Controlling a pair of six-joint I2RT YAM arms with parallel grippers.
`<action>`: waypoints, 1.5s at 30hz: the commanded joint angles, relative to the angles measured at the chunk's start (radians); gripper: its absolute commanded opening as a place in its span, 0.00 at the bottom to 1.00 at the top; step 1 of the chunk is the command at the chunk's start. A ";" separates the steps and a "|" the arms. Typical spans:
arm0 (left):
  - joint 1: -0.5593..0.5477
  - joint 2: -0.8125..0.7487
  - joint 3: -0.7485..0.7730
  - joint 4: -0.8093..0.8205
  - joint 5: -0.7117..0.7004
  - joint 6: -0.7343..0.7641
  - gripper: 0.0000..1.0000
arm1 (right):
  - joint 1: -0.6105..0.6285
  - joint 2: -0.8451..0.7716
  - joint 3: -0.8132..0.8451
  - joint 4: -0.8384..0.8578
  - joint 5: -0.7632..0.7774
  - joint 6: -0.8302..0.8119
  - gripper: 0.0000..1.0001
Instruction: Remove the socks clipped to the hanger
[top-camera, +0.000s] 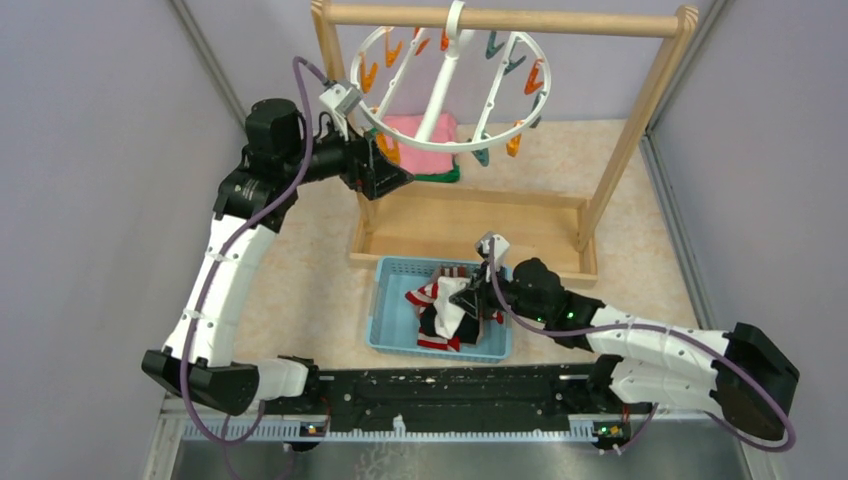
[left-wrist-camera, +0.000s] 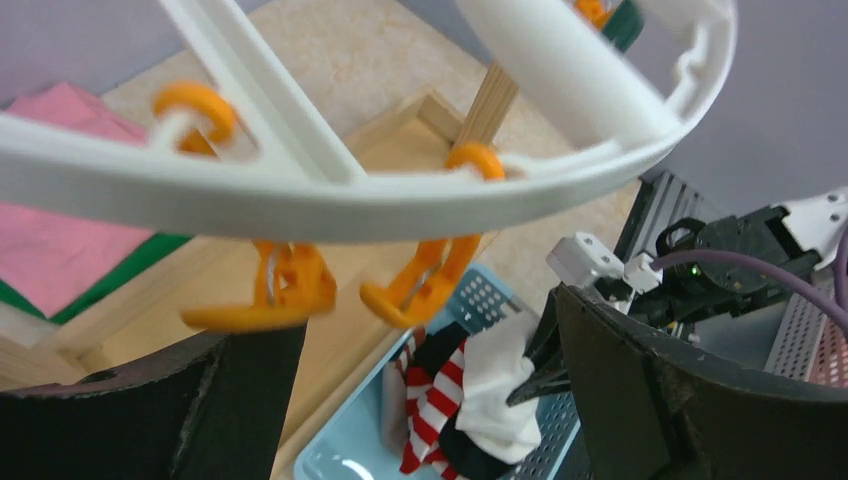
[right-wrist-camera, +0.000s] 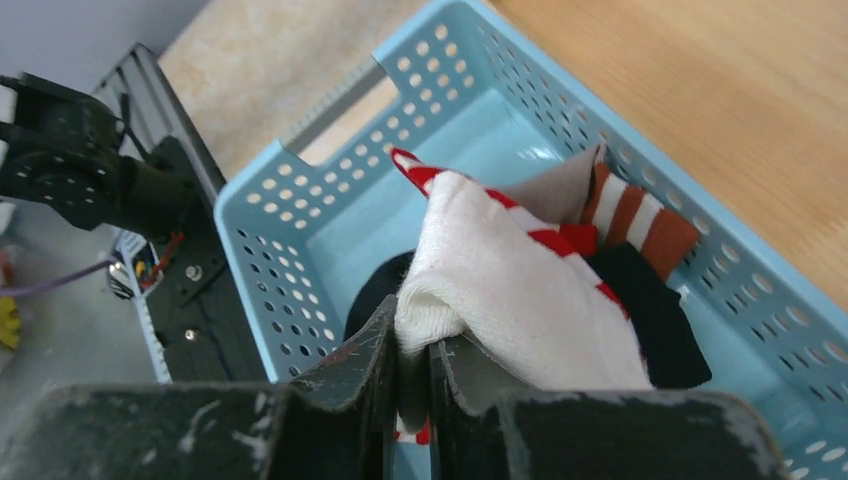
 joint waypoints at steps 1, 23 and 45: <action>0.016 -0.032 0.012 -0.266 0.025 0.228 0.99 | 0.035 0.057 0.047 -0.058 0.049 -0.022 0.18; 0.365 -0.038 -0.152 -0.350 -0.140 0.424 0.99 | 0.070 0.022 0.477 -0.861 0.201 0.107 0.99; 0.486 0.126 -0.901 0.753 -0.269 0.173 0.99 | -0.710 -0.170 -0.013 -0.167 0.800 -0.043 0.99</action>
